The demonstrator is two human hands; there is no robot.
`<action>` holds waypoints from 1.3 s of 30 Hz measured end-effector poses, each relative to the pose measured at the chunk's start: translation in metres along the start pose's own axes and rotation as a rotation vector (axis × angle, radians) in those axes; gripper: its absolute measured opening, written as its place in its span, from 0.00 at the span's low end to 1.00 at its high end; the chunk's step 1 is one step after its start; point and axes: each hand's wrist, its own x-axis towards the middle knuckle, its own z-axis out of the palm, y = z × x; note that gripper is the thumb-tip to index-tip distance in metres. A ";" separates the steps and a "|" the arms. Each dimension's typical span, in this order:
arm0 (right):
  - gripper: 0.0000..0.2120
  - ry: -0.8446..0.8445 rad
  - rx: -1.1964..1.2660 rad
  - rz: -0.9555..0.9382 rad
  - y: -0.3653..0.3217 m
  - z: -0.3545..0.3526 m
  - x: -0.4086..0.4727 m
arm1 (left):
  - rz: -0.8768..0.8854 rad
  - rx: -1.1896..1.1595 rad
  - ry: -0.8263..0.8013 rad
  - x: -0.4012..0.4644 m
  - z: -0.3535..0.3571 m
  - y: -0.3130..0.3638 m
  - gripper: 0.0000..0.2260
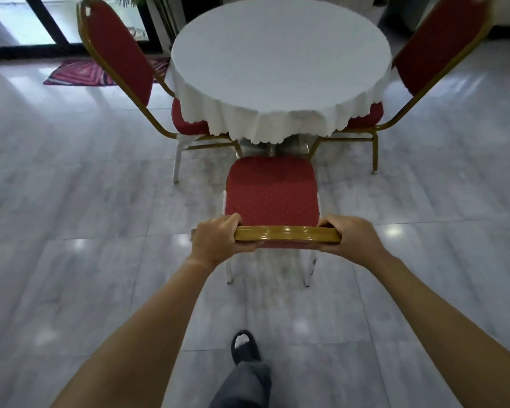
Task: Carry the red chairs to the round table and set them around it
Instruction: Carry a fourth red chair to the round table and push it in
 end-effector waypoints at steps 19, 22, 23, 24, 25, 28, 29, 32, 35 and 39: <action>0.15 -0.082 0.059 0.133 0.044 -0.008 0.113 | 0.017 -0.023 -0.007 0.113 0.033 -0.043 0.28; 0.13 -0.103 0.070 0.149 0.055 -0.011 0.130 | 0.002 0.000 -0.028 0.130 0.036 -0.045 0.26; 0.13 -0.110 0.073 0.151 0.058 -0.013 0.136 | -0.003 0.008 -0.031 0.136 0.037 -0.045 0.25; 0.12 -0.114 0.075 0.151 0.061 -0.013 0.140 | -0.006 0.013 -0.031 0.140 0.039 -0.046 0.25; 0.12 -0.116 0.079 0.151 0.064 -0.014 0.143 | -0.008 0.016 -0.029 0.144 0.040 -0.047 0.24; 0.12 -0.122 0.095 0.151 0.070 -0.016 0.154 | -0.017 0.007 -0.035 0.156 0.044 -0.049 0.23; 0.12 -0.123 0.092 0.149 0.074 -0.016 0.158 | -0.022 -0.003 -0.045 0.160 0.046 -0.049 0.23; 0.13 -0.127 0.068 0.151 0.080 -0.017 0.170 | -0.054 -0.015 -0.073 0.172 0.047 -0.048 0.23; 0.15 -0.123 0.076 0.149 0.086 -0.018 0.181 | -0.089 -0.013 -0.084 0.182 0.046 -0.047 0.24; 0.17 -0.138 0.092 0.158 0.089 -0.019 0.186 | -0.125 -0.036 -0.106 0.188 0.045 -0.045 0.24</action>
